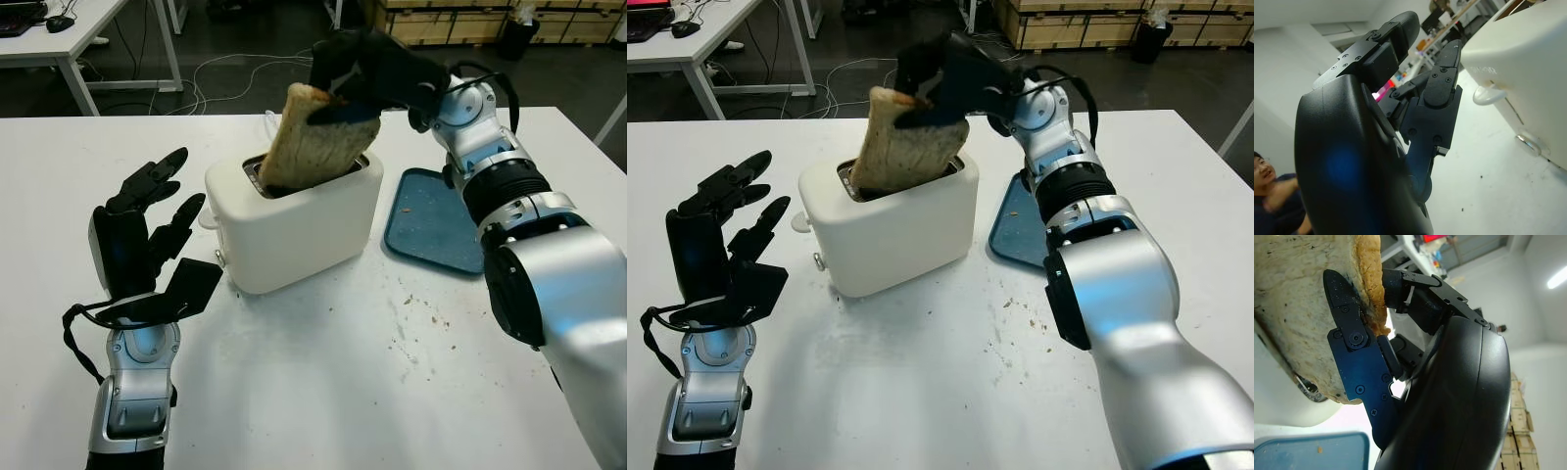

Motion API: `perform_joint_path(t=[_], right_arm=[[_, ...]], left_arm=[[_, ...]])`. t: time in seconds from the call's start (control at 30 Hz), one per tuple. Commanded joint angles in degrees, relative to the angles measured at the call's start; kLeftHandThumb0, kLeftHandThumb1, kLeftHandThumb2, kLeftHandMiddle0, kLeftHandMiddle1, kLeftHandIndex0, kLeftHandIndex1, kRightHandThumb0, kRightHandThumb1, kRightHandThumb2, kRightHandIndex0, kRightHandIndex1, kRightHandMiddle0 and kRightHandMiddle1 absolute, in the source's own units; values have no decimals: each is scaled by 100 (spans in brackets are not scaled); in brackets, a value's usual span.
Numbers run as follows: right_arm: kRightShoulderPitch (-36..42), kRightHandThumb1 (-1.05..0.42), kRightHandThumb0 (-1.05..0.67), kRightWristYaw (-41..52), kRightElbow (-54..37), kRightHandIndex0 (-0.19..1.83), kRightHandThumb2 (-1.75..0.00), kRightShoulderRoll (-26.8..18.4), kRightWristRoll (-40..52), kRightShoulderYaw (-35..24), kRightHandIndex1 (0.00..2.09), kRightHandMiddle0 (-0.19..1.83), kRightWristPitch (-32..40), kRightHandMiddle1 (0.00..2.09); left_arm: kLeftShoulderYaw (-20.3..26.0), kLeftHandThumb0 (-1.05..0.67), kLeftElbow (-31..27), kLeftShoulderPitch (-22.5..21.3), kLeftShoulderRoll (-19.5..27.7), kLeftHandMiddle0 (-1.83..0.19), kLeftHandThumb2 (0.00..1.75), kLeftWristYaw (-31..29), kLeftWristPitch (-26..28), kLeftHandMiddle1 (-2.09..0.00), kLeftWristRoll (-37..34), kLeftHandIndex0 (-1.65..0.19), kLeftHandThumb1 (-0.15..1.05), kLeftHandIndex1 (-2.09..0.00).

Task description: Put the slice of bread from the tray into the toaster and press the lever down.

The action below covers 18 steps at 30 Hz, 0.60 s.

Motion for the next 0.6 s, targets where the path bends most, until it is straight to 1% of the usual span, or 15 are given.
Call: perform_joint_path(t=[0.0,0.23,0.3,0.37,0.43,0.57], right_arm=[[41,-92,-45,-23,17,120,-31,-123,-20,-6,175,103,-159,175],[-81,-92,-45,62,-19,115,-30,-359,-184,106,175,99,-166,175],[-128,-92,-45,78,-48,113,-30,-419,-225,149,175,97,-176,175],[-171,-92,-45,119,-87,113,-30,-465,-231,182,175,96,-221,175],[-212,-92,-45,158,-132,112,-31,-486,-241,223,175,95,-292,175],[-233,-92,-44,257,-197,110,-32,-445,-229,280,175,91,-458,175]], left_arm=[[-4,-25,-9,22,-11,-74,0,29,-4,-57,40,-88,89,-1],[6,-24,7,27,-25,-73,0,-1,-47,-56,-52,-87,89,0],[-10,-27,-15,34,-19,-73,1,6,41,-56,32,-87,90,0],[-9,-28,-9,37,-27,-73,0,5,14,-56,-3,-87,90,0],[-1,-25,18,31,-35,-73,0,28,-60,-56,-49,-87,89,0],[-5,-27,22,34,-23,-73,1,-7,-38,-55,-35,-87,90,0]])
